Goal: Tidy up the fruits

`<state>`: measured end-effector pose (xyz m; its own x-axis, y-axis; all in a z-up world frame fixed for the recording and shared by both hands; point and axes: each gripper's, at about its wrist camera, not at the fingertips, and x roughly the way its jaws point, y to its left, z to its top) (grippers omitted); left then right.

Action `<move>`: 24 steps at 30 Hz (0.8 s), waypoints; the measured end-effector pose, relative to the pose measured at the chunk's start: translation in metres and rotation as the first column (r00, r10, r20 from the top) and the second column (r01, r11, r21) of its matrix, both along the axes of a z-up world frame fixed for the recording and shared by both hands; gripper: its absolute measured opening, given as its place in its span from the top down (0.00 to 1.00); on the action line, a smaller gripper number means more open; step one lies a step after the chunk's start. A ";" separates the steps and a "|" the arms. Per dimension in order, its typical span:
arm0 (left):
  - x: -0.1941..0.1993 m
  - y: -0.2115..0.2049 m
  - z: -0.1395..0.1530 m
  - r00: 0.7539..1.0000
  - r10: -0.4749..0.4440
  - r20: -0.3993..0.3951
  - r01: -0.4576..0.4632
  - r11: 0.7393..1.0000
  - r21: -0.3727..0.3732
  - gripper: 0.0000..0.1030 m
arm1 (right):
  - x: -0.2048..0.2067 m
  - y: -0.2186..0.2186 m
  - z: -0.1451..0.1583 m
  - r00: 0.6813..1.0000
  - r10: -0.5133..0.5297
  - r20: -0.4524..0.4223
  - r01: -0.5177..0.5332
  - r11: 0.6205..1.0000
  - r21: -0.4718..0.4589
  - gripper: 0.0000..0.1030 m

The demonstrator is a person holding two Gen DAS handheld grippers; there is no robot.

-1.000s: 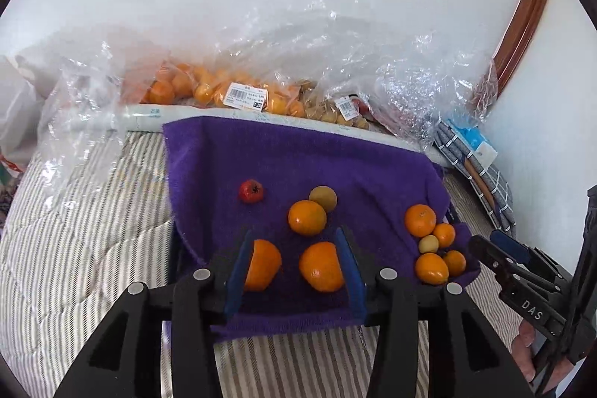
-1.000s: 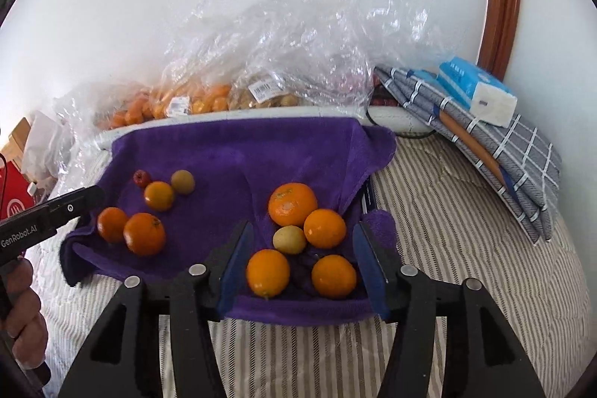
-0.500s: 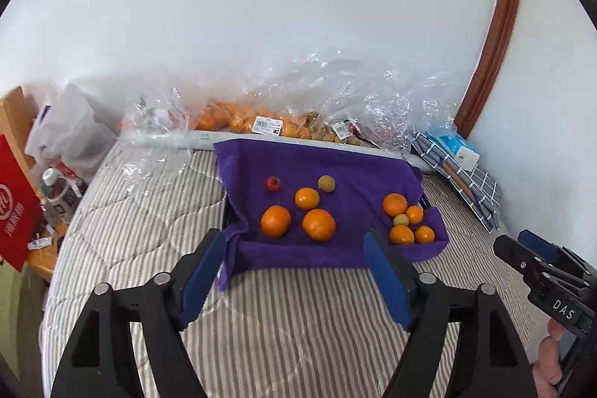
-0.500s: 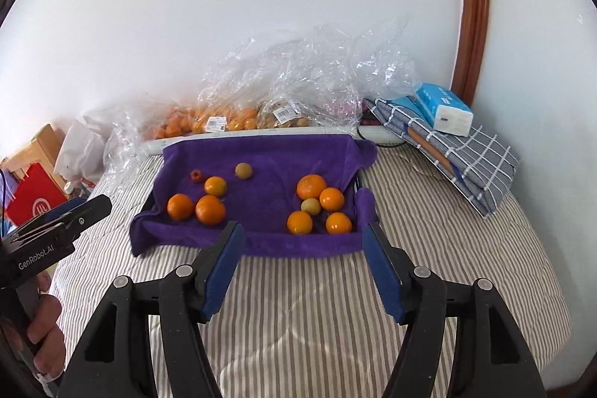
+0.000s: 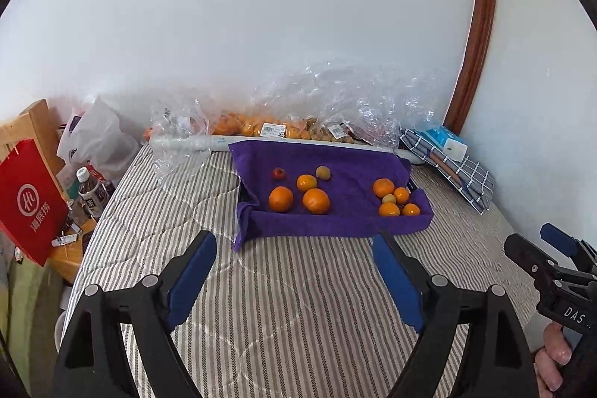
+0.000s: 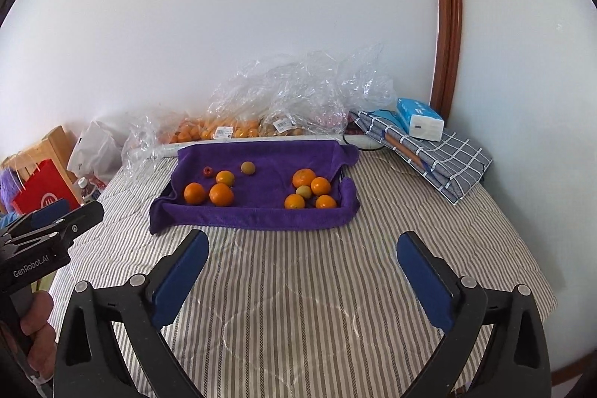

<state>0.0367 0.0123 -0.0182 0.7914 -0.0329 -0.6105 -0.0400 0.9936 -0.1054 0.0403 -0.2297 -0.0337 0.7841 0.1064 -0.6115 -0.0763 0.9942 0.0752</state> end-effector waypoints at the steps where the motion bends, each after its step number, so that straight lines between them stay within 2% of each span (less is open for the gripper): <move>1: -0.003 0.000 0.000 1.000 0.001 0.003 -0.001 1.000 -0.003 0.17 | -0.003 0.001 0.000 1.000 0.000 0.001 0.000 1.000 -0.006 0.03; 24: -0.013 0.003 -0.004 1.000 0.010 0.003 -0.010 1.000 -0.005 0.17 | -0.017 0.001 -0.005 1.000 -0.004 -0.003 0.004 1.000 -0.008 0.03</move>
